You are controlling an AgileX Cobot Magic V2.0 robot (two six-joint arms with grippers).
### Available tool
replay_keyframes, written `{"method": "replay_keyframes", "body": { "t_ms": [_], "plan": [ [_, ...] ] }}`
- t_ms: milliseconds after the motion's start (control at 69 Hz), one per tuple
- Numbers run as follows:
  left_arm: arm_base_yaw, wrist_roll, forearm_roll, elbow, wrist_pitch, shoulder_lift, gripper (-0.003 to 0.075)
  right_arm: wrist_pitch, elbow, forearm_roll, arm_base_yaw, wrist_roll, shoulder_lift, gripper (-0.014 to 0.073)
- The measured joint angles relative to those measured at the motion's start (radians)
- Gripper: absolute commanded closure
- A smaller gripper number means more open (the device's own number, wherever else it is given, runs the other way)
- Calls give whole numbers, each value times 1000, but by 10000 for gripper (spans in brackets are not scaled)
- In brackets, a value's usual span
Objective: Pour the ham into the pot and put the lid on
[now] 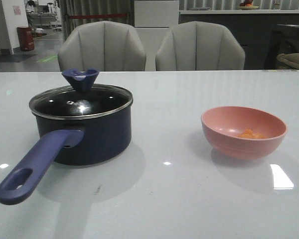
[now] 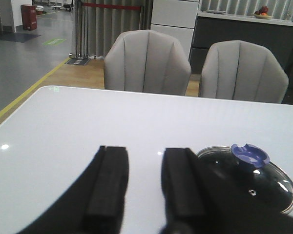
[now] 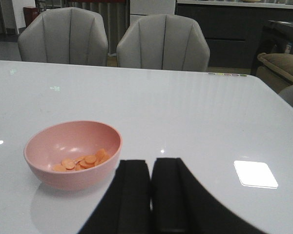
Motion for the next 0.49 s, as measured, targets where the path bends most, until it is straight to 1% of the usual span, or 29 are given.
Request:
{"method": "replay_keyframes", "body": {
  "t_ms": [72,362,493],
  "plan": [
    [0,0,5,0,5,0,169,0,0,0,0,0,0,437],
    [0,0,7,0,15,0,169,0,0,0,0,0,0,437],
    [-2,0,-5,-34,99,27,169,0,0,0,0,0,0,437]
  ]
}}
